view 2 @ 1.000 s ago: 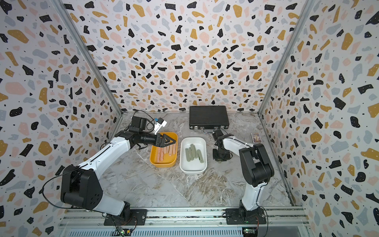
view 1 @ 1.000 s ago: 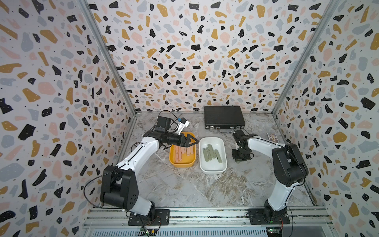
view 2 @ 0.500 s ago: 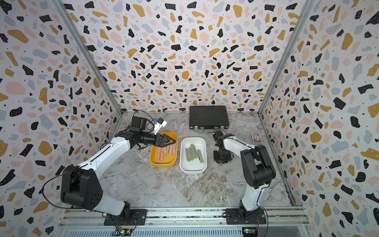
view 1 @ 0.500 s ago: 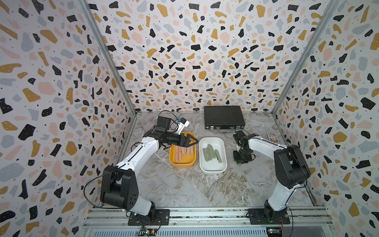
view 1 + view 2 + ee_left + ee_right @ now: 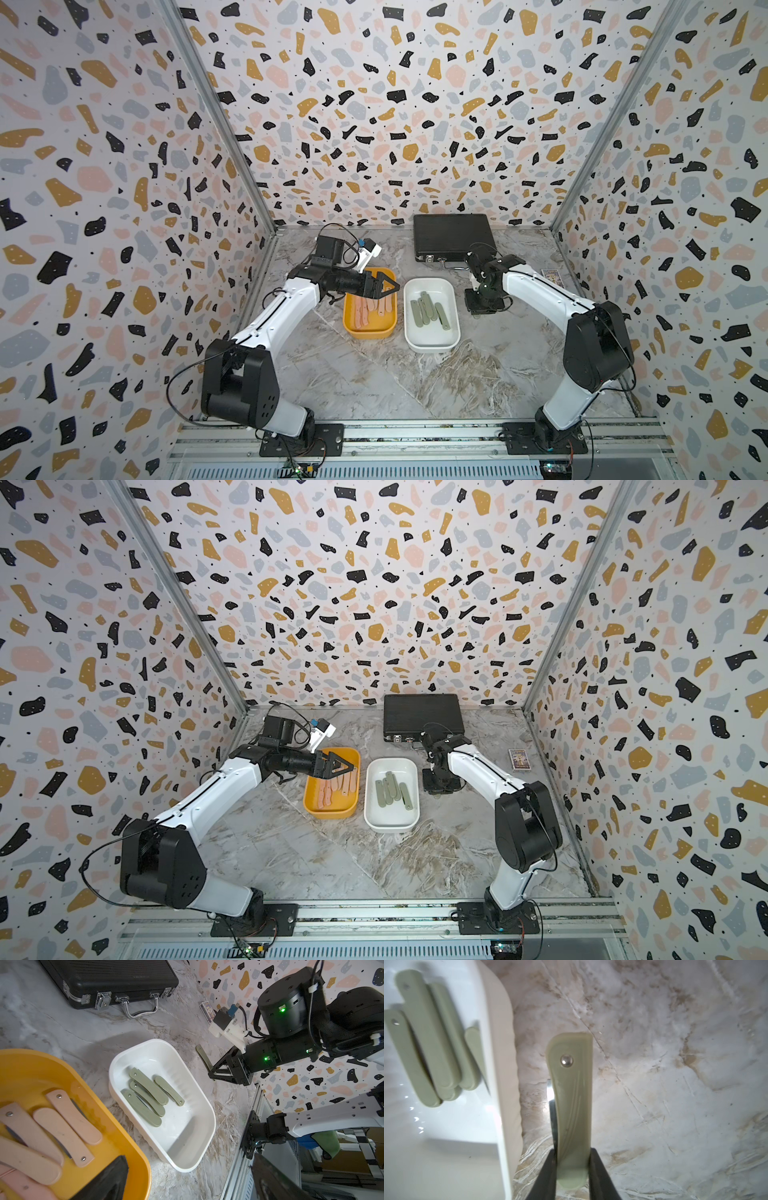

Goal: Place the fruit knives into the storage box by color
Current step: Pick up the fruit knife from the center of the board, then place the fruit knife in the storage box.

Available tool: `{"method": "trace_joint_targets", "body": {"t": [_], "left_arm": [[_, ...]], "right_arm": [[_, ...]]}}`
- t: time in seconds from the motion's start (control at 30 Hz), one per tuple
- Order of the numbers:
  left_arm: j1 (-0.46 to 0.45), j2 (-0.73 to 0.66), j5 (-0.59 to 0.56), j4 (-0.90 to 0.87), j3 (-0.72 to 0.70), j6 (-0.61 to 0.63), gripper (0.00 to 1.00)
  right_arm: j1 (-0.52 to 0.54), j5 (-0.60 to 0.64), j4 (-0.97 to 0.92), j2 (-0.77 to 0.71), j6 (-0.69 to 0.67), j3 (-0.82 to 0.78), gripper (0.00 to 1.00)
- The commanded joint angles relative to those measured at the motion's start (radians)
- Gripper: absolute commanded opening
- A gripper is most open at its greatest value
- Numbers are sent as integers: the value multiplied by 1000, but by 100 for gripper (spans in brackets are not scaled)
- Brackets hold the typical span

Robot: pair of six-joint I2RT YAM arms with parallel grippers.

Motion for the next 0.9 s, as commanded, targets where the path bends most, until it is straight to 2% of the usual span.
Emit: {"method": "trace_joint_targets", "body": {"t": [0.0, 0.3, 0.5, 0.87], "left_arm": [[45, -22, 13, -11, 25, 27, 93], [171, -21, 66, 10, 10, -14, 93], [189, -3, 54, 19, 0, -5, 93], [192, 24, 71, 23, -4, -10, 93]], "right_arm": [[36, 19, -71, -15, 0, 91, 24], [122, -28, -59, 119, 20, 247, 25], [154, -65, -14, 204, 38, 285, 25], [158, -106, 77, 302, 72, 253, 25]]}}
